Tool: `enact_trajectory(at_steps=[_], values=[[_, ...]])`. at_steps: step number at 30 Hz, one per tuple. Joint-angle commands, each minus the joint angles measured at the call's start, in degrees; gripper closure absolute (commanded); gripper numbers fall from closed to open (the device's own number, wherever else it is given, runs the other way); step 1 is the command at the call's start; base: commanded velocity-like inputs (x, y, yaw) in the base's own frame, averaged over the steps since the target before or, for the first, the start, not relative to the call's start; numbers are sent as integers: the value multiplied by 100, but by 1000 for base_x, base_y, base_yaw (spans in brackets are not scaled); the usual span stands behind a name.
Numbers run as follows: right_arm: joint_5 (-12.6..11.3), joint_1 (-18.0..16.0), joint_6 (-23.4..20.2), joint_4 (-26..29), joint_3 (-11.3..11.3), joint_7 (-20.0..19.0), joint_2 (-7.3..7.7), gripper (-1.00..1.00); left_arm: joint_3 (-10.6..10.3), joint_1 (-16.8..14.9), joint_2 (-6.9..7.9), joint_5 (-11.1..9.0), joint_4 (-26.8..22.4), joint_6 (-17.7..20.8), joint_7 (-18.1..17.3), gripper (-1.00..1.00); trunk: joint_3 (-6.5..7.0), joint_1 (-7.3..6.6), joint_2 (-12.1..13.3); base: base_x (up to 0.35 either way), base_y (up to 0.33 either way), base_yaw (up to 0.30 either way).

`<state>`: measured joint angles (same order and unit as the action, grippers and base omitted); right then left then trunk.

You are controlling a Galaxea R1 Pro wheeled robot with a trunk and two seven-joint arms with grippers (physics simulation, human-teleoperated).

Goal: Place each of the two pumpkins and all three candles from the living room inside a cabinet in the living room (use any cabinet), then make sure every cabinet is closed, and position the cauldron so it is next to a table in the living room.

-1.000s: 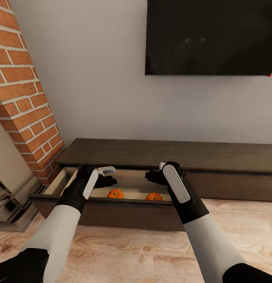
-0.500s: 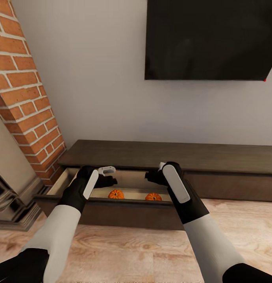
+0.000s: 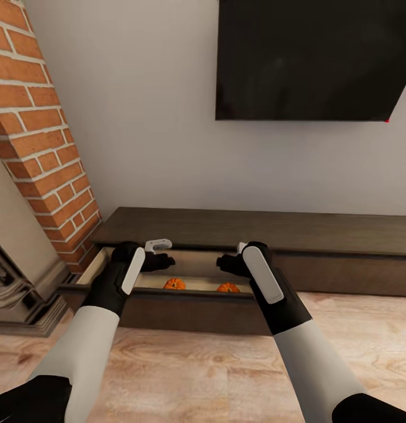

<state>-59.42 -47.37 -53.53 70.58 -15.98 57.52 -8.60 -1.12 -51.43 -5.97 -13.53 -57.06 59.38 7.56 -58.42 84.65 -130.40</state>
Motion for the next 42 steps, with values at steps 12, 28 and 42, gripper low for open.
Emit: enact_trajectory(at_steps=[12, 28, 42], values=[[0, 0, 0, 0, 40, -4, 5, -100, -19, 0, -9, 5, -42, 3, 0, -100, 0, 0, 0, -207, -62, 0], [-8, 9, 0, -8, 34, -19, 8, -100, -29, 2, -15, -14, -42, -5, 0, -100, 0, 0, 0, -152, -101, 0], [-17, 22, -17, 2, 26, -32, 20, -100, -4, 24, -76, -20, -12, -11, 0, -100, -198, 242, -441, -2, -1, 0]])
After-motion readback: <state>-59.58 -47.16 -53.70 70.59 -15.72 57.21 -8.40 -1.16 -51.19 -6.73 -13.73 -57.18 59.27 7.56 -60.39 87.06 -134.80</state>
